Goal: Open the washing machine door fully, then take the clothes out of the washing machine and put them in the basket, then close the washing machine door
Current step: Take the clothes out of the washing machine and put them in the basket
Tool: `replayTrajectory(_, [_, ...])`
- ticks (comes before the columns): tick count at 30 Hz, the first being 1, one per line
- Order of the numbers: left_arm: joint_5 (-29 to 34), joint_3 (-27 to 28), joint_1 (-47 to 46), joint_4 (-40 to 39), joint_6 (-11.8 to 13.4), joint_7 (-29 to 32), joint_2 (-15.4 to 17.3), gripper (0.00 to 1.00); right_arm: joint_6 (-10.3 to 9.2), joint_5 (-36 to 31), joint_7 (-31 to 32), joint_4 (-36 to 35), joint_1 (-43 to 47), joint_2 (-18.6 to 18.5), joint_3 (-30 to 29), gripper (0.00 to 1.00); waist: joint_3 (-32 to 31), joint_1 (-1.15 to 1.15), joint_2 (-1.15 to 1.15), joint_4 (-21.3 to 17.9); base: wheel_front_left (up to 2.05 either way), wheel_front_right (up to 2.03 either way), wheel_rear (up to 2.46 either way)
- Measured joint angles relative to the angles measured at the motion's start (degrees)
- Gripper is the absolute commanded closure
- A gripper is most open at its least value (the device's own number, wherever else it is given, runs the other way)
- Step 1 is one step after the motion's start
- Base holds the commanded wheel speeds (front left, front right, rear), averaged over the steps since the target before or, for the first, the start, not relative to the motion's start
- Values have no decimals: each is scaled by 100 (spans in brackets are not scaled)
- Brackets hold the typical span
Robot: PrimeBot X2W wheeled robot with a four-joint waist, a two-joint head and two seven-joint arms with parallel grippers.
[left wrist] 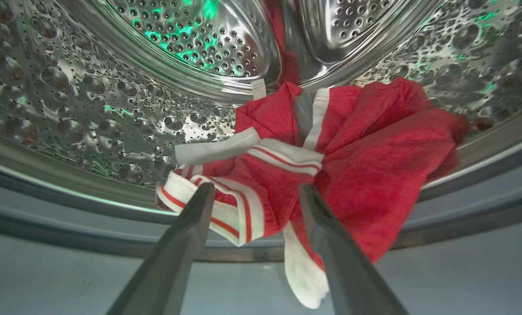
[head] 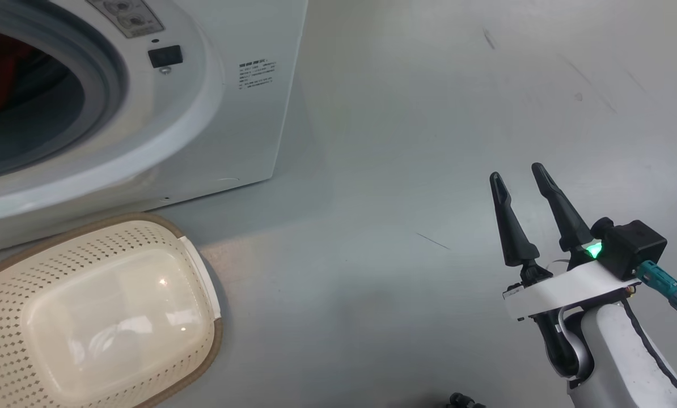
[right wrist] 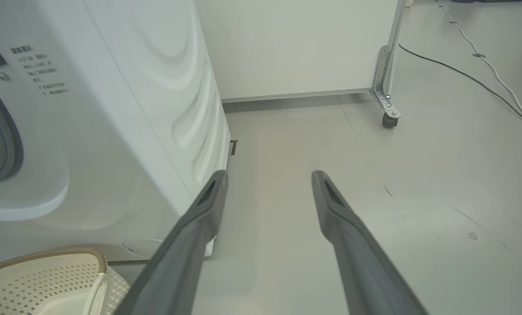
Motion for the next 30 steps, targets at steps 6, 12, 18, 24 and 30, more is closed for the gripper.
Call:
replayTrajectory(6, [403,171,-427,248,1,263,220,0,22,33,-7,47,-122,40,-8,0,199,0,0,-108,0,0,0])
replayTrajectory(12, [519,272,-705,442,1,439,219,0,43,91,-7,85,-185,98,-13,0,339,-1,0,-166,0,0,0])
replayTrajectory(18, [719,525,-933,698,2,539,197,0,49,96,-7,155,-264,120,-55,0,445,0,0,-194,0,0,0])
replayTrajectory(24, [828,780,-1076,907,2,653,145,0,53,96,-7,170,-300,123,-86,0,471,-1,0,-193,0,0,0])
replayTrajectory(30, [871,869,-1118,1096,2,671,-11,0,96,88,-7,171,-373,125,-97,0,472,-1,0,-178,0,0,0])
